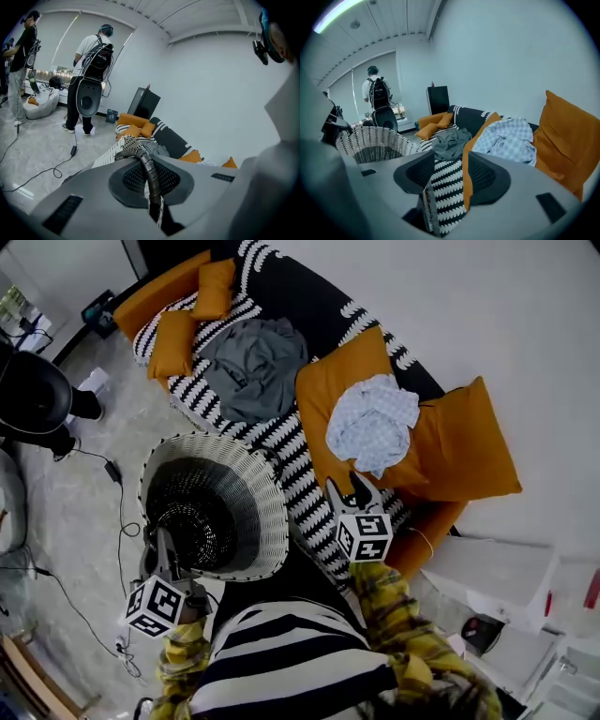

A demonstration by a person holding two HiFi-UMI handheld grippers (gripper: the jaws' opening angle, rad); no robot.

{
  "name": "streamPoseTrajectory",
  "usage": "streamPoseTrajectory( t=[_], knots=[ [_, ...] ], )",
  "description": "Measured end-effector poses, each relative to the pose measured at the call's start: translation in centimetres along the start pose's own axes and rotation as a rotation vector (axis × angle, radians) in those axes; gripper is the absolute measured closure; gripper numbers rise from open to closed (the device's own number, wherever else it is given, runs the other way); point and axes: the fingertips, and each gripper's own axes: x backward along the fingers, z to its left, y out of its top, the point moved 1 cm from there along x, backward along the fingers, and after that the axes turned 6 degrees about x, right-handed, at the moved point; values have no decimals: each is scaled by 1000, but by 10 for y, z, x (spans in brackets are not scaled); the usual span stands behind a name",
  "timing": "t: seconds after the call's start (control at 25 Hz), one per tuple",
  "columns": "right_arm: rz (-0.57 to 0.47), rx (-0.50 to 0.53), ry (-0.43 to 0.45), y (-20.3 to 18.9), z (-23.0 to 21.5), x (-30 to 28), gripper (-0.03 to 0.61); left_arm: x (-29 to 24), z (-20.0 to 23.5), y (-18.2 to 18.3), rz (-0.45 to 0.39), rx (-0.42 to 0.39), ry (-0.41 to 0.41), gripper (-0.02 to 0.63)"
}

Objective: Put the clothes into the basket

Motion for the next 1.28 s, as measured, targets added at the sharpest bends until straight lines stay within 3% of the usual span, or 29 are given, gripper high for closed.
streamPoseTrajectory(
  t=[0.48,0.8,1.28],
  knots=[
    [95,79,-254,10,-110,-55,271,-62,-40,12,72,10,46,600],
    [162,103,-323,-1,-154,-94,245,-95,-70,13,122,-25,44,600],
    [192,120,-335,-6,-174,-136,229,-124,-88,22,142,-82,53,600]
  ],
)
